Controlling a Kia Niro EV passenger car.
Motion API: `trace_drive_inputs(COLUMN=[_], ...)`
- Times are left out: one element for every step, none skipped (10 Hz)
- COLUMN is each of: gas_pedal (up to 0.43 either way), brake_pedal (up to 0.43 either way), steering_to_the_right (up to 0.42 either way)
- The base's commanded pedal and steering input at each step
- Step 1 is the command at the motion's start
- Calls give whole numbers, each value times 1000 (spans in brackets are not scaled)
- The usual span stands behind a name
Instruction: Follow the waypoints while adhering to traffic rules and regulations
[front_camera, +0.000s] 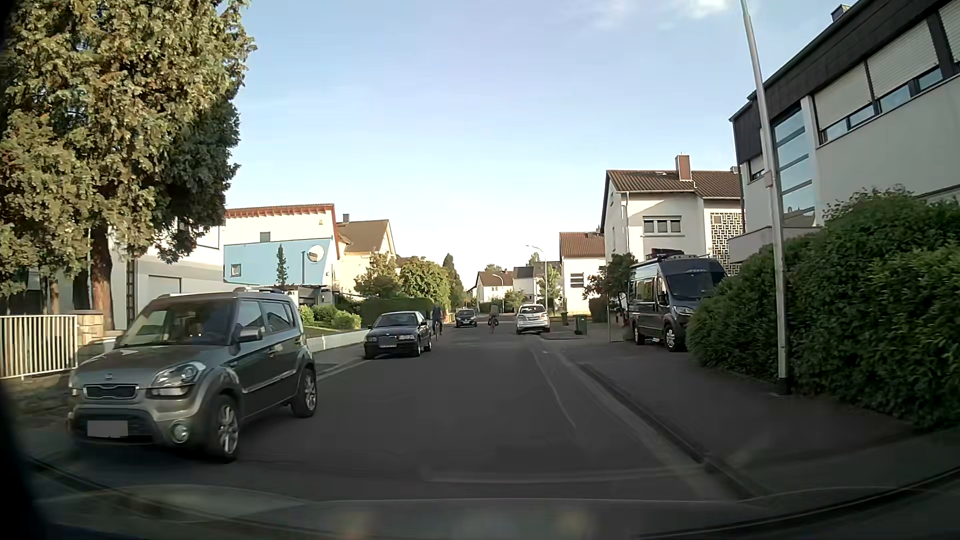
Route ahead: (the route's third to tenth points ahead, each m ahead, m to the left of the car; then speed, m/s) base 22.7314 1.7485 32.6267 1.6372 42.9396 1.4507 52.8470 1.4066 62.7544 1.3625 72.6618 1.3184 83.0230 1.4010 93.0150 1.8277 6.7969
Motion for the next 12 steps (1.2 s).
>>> trace_drive_inputs(gas_pedal=[0,0,0,0,0,0,0,0,0,0,0,0], brake_pedal=[30,30,30,37,30,30,37,85,140,165,195,213], steering_to_the_right=[1,6,6,7,7,7,10,11,11,11,11,11])
